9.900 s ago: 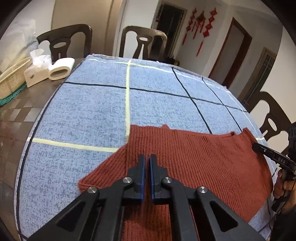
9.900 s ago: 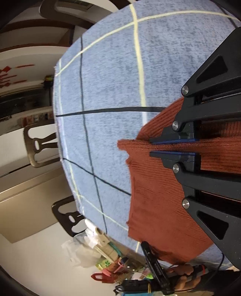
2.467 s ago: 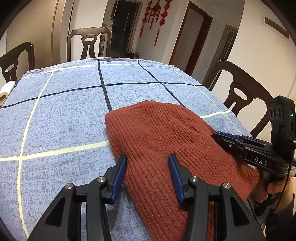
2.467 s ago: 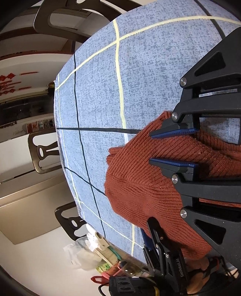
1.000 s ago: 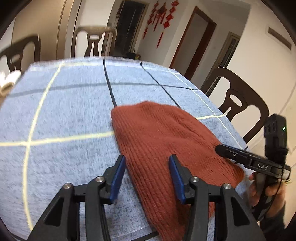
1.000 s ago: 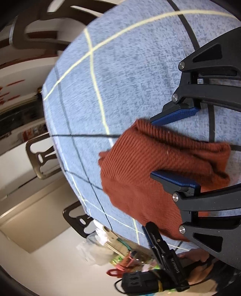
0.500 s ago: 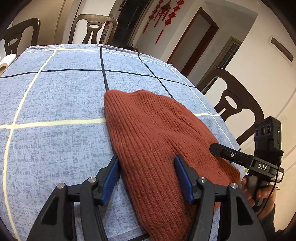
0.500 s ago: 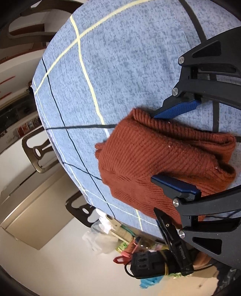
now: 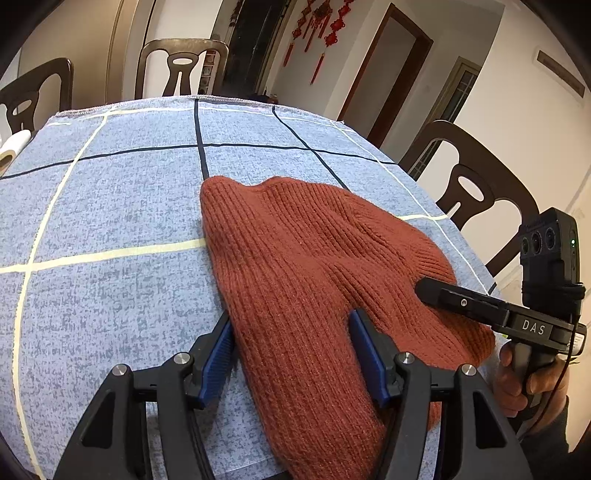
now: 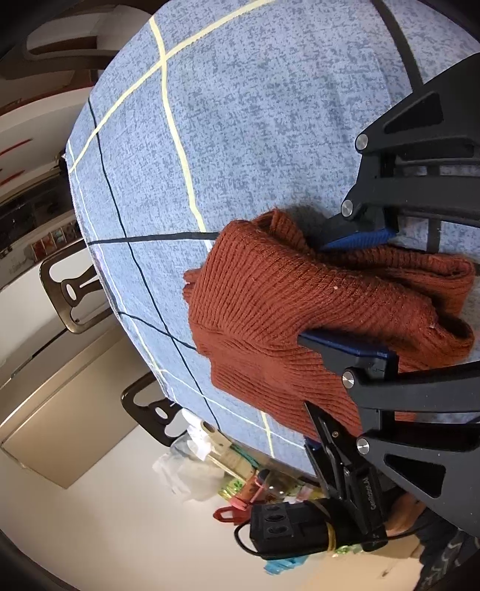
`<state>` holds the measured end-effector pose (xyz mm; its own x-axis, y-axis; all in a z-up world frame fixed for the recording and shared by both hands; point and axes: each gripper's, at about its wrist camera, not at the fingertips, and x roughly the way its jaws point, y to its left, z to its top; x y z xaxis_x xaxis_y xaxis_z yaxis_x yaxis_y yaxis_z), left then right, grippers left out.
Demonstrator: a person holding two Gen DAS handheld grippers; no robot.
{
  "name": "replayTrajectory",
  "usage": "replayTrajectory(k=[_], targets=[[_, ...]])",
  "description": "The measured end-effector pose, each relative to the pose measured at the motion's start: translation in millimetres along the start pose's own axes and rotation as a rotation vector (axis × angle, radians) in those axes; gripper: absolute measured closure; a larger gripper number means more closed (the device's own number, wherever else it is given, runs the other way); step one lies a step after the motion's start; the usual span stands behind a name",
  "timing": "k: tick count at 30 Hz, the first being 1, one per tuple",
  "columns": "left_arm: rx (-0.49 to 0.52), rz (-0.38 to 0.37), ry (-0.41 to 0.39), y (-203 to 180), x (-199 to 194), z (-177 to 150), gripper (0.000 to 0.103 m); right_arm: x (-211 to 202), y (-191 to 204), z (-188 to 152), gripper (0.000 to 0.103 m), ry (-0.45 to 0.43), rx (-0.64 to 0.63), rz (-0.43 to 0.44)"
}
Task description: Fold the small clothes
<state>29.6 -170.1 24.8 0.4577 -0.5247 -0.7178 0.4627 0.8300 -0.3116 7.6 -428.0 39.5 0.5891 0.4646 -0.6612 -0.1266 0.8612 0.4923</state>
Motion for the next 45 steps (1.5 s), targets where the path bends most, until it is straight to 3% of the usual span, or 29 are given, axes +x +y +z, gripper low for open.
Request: replayTrajectory(k=[6, 12, 16, 26, 34, 45], targets=[[0.009, 0.010, 0.002, -2, 1, 1, 0.038, 1, -2, 1, 0.066, -0.002, 0.008, 0.006], [0.038, 0.022, 0.003, -9, -2, 5, 0.052, -5, 6, 4, 0.079, -0.017, -0.013, -0.023], [0.057, 0.029, -0.004, -12, -9, 8, 0.060, -10, 12, 5, 0.080, -0.025, -0.027, -0.039], [0.075, 0.007, -0.042, -12, -29, 13, 0.064, -26, 39, 9, 0.080, -0.064, -0.078, -0.029], [0.071, 0.021, -0.096, 13, -55, 16, 0.064, -18, 62, 14, 0.080, -0.074, -0.108, 0.010], [0.014, 0.101, -0.161, 73, -94, 23, 0.064, 29, 112, 26, 0.080, -0.040, -0.166, 0.106]])
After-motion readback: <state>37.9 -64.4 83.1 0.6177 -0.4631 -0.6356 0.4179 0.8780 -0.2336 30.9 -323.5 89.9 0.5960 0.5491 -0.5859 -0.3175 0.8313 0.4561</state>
